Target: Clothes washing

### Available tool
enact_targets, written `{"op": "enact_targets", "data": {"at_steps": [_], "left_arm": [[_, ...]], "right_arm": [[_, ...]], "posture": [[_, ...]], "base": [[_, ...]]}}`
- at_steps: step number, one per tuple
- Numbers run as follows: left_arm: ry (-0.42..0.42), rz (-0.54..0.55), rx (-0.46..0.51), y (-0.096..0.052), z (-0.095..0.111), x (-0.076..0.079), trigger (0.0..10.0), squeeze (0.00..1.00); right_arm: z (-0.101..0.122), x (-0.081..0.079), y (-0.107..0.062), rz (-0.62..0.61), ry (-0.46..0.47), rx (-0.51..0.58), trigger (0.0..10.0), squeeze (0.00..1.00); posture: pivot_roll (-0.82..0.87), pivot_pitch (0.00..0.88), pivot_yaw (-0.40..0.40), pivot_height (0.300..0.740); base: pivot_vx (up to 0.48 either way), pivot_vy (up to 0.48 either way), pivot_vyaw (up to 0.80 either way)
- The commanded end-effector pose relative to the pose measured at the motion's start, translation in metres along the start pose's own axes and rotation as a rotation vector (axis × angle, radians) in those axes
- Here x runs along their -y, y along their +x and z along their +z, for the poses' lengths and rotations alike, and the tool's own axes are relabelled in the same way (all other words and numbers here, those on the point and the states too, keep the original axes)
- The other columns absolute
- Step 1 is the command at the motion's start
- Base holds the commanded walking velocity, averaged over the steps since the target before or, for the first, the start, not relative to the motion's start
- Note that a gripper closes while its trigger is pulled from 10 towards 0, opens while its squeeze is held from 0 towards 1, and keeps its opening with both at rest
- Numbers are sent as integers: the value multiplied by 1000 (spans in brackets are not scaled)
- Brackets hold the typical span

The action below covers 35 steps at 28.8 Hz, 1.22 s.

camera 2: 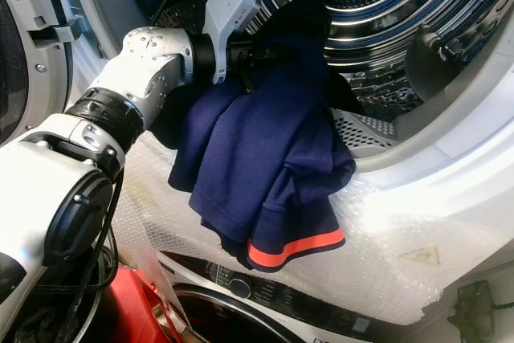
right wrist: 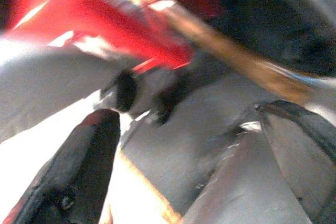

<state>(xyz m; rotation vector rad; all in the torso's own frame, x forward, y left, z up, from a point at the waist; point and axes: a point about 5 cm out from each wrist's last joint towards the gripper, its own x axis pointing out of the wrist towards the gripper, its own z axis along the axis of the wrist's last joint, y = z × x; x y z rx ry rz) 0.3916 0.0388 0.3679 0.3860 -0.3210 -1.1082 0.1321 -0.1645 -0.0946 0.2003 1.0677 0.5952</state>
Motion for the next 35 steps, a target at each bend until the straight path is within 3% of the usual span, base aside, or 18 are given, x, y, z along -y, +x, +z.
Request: {"op": "enact_targets", "data": {"at_steps": [1,3,4,7,10,15,16,18,20,21,22,24,28,29,30,35], "left_arm": [[-20,-43,-65,2,-19,9,10000,0],[-18,-37,-66,1,-20,8,10000,0],[-18,-34,-66,1,-20,8,10000,0],[-20,-31,-65,1,-20,8,10000,0],[-21,-31,-64,2,-21,9,10000,0],[-25,-29,-57,3,-21,10,10000,0],[-25,-29,-57,3,-21,10,10000,0],[-28,-29,-54,3,-21,10,10000,0],[-29,-31,-55,3,-22,11,10000,0],[-30,-32,-57,4,-23,11,10000,0],[-30,-32,-57,4,-23,11,10000,0],[-29,-30,-59,4,-23,11,10000,0],[-30,-28,-58,4,-23,11,10000,0],[-29,-28,-57,4,-23,11,10000,0],[-28,-28,-57,4,-23,11,10000,0],[-28,-29,-58,4,-23,11,10000,0]], "right_arm": [[-16,-9,-5,170,-34,-72,10000,0],[-21,-11,-11,289,-77,-92,10000,0],[-19,-13,-19,395,-98,-73,10000,0],[-3,-16,-35,520,-186,-7,10000,0],[7,-18,-44,542,-242,36,10000,0],[43,-25,-60,541,-324,184,10000,0],[43,-25,-60,541,-324,184,10000,0],[70,-36,-66,537,-300,324,10000,0],[79,-50,-78,654,-259,379,10000,0],[81,-62,-92,747,-268,411,10000,0],[81,-62,-92,747,-268,411,10000,0],[75,-70,-108,831,-293,394,10000,0],[76,-73,-116,853,-311,391,10000,0],[98,-85,-133,936,-290,512,10000,0],[106,-90,-139,970,-289,552,10000,0],[131,-112,-158,1065,-303,662,10000,0]], "posture": [[146,47,-21,740],[143,48,-23,740],[134,51,-27,740],[121,59,-30,740],[117,62,-33,740],[110,70,-40,740],[110,70,-40,740],[110,71,-41,740],[107,73,-43,740],[106,74,-44,740],[106,74,-44,740],[102,74,-49,740],[99,71,-50,740],[94,69,-51,740],[94,69,-51,740],[91,68,-51,740]], "base": [[0,0,0],[0,0,0],[0,0,0],[0,0,0],[0,0,0],[0,0,0],[0,0,0],[0,0,0],[0,0,0],[0,0,0],[0,0,0],[0,0,0],[0,0,0],[0,0,0],[0,0,0],[0,0,0]]}}
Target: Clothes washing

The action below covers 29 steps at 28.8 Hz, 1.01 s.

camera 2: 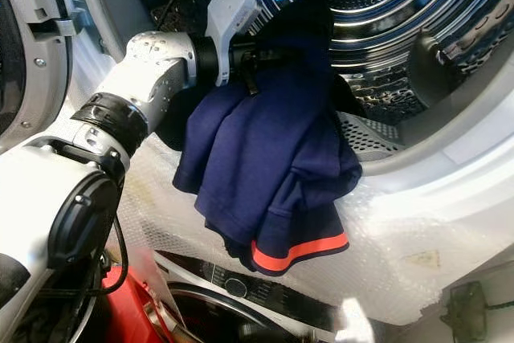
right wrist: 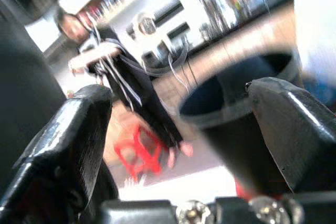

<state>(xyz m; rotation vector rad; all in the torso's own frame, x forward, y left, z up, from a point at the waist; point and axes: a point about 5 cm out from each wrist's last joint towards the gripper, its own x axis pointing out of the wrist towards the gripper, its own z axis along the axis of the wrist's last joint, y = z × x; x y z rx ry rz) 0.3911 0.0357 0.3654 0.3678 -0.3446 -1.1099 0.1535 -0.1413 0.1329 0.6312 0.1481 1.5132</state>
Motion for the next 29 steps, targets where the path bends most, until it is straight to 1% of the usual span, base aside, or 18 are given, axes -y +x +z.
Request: {"op": "enact_targets", "data": {"at_steps": [1,4,7,9,11,12,13,14,15,16,17,19,22,23,26,27,29], "left_arm": [[-26,-33,-85,2,-21,9,10000,0],[-28,-33,-83,2,-21,9,10000,0],[-28,-33,-83,2,-21,9,10000,0],[-28,-37,-84,2,-21,9,10000,0],[-28,-38,-86,2,-21,9,10000,0],[-28,-38,-86,2,-21,9,10000,0],[-27,-38,-85,2,-22,9,10000,0],[-26,-37,-85,2,-21,10,10000,0],[-26,-35,-83,3,-21,10,10000,0],[-26,-34,-81,3,-21,10,10000,0],[-26,-33,-80,3,-21,10,10000,0],[-25,-35,-77,3,-20,10,10000,0],[-19,-37,-72,3,-18,9,10000,0],[-15,-34,-67,3,-17,9,10000,0],[-20,-26,-39,5,-10,7,10000,0],[-17,-27,-27,5,-6,6,10000,0],[-17,-31,-8,6,-2,6,10000,0]], "right_arm": [[11,-4,6,13,-7,60,10000,0],[24,-4,15,37,-38,116,10000,0],[27,-7,16,33,-23,124,10000,0],[34,-11,23,75,-39,136,10000,0],[43,-15,35,125,-58,180,10000,0],[43,-15,35,125,-58,180,10000,0],[46,-15,39,133,-64,188,10000,0],[45,-14,42,126,-74,179,10000,0],[46,-6,49,70,-116,174,10000,0],[46,2,54,14,-134,176,10000,0],[46,5,55,-4,-133,175,10000,0],[45,6,58,-2,-164,148,10000,0],[42,4,65,27,-175,67,10000,0],[41,6,68,17,-200,36,10000,0],[43,16,78,-48,-255,21,10000,0],[46,20,85,-73,-294,15,10000,0],[50,25,90,-105,-328,14,10000,0]], "posture": [[92,70,-51,740],[91,69,-51,740],[91,69,-51,740],[96,69,-51,740],[96,67,-50,740],[96,67,-50,740],[95,66,-51,740],[95,66,-51,740],[95,66,-51,740],[96,66,-50,740],[96,66,-50,740],[102,66,-50,740],[106,64,-50,740],[106,64,-50,740],[111,62,-50,740],[111,62,-50,740],[114,63,-50,740]], "base": [[0,0,0],[0,0,0],[0,0,0],[0,0,0],[0,0,0],[0,0,0],[0,0,0],[0,0,0],[0,0,0],[0,0,0],[0,0,0],[0,0,0],[0,0,0],[0,0,0],[0,0,0],[0,0,0],[0,0,0]]}}
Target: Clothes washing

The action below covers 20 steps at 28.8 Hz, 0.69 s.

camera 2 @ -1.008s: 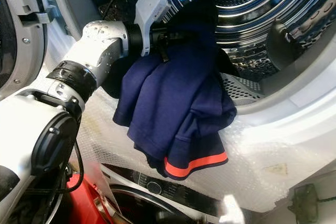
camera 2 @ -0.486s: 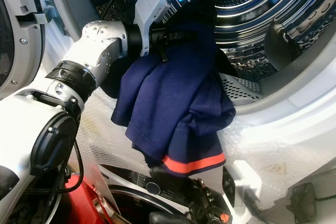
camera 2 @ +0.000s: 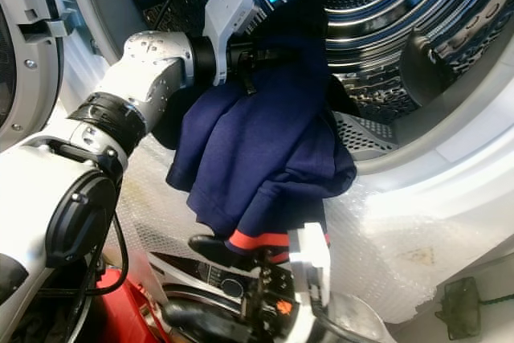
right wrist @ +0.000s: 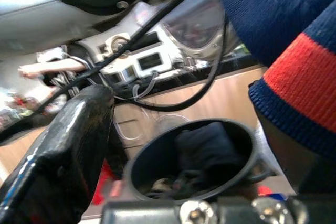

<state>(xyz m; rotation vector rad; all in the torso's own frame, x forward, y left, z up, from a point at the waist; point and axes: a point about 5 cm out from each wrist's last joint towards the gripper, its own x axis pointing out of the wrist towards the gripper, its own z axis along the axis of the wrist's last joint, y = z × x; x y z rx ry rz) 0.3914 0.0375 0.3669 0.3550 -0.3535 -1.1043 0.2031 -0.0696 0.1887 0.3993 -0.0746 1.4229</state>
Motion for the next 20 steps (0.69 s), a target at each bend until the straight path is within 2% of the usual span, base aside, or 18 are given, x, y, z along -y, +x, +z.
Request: {"op": "enact_targets", "data": {"at_steps": [1,2,3,6,12,18,19,20], "left_arm": [[-13,-47,-5,8,1,7,10000,0],[-13,-51,4,9,3,7,10000,0],[-19,-66,35,11,10,8,10000,0],[-15,-85,55,13,16,9,10000,0],[-27,-131,102,15,28,10,10000,0],[-43,-169,154,15,41,9,10000,0],[-39,-208,170,14,46,10,10000,1000],[-39,-208,170,14,46,10,10000,1000]], "right_arm": [[1,6,5,-55,-53,-17,10000,0],[2,8,7,-68,-69,-19,10000,0],[4,15,12,-122,-136,-35,10000,0],[6,25,17,-204,-185,-33,10000,0],[10,43,21,-353,-222,10,10000,0],[11,50,19,-416,-224,28,10000,0],[10,52,20,-431,-229,35,10000,0],[10,52,20,-431,-229,35,10000,0]], "posture": [[119,62,-50,740],[119,62,-50,740],[121,62,-50,740],[127,62,-51,740],[135,59,-52,740],[141,58,-50,740],[143,58,-50,740],[143,58,-50,740]], "base": [[0,0,0],[0,0,0],[0,0,0],[0,0,0],[0,0,0],[0,0,0],[0,0,0],[0,0,0]]}}
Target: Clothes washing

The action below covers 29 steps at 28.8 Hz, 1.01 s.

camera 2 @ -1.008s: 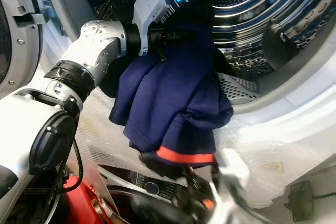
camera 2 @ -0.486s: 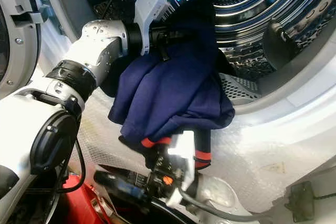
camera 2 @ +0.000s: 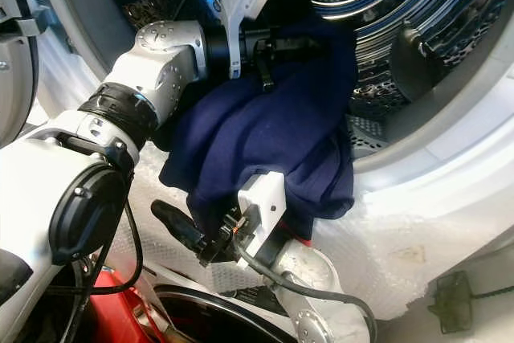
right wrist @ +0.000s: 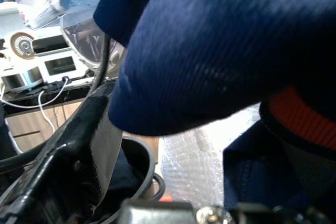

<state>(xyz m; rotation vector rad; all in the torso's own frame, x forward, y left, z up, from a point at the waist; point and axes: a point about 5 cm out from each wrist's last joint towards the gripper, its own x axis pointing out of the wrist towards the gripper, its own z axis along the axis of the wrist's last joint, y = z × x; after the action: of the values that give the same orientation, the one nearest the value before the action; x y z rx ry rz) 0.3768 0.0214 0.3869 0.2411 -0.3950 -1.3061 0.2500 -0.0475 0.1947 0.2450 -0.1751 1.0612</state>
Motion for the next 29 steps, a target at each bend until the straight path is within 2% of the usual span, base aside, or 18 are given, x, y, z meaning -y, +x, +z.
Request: {"op": "enact_targets", "data": {"at_steps": [1,9,11,12,15,16,23,25,26,29], "left_arm": [[53,-86,38,5,22,3,10000,1000],[85,-247,21,-4,36,6,10000,1000],[127,-320,-14,-9,43,8,10000,1000],[127,-320,-14,-9,43,8,10000,1000],[203,-338,-64,-15,46,7,10000,1000],[260,-331,-92,-20,50,6,10000,1000],[363,-420,-163,-36,67,12,10000,1000],[370,-434,-170,-38,68,13,10000,1000],[376,-451,-177,-44,73,16,10000,1000],[317,-473,-140,-54,80,22,10000,1000]], "right_arm": [[0,15,-5,-105,-22,4,10000,0],[-1,19,-1,-141,-13,25,10000,0],[-1,19,0,-138,-12,30,10000,0],[-1,19,0,-138,-12,30,10000,0],[-2,19,1,-136,-10,36,10000,0],[-2,20,2,-138,-10,38,10000,0],[-6,20,5,-132,-1,34,10000,0],[-7,20,5,-131,-1,33,10000,0],[-8,19,7,-124,0,33,10000,0],[-10,19,9,-118,5,33,10000,0]], "posture": [[148,55,-51,740],[168,57,-53,740],[171,57,-53,740],[171,57,-53,740],[185,55,-53,740],[191,56,-54,740],[217,58,-57,740],[217,58,-57,740],[230,58,-57,740],[250,56,-56,740]], "base": [[0,0,0],[0,0,0],[0,0,0],[0,0,0],[0,0,0],[0,0,0],[0,0,0],[0,0,0],[0,0,0],[0,0,0]]}}
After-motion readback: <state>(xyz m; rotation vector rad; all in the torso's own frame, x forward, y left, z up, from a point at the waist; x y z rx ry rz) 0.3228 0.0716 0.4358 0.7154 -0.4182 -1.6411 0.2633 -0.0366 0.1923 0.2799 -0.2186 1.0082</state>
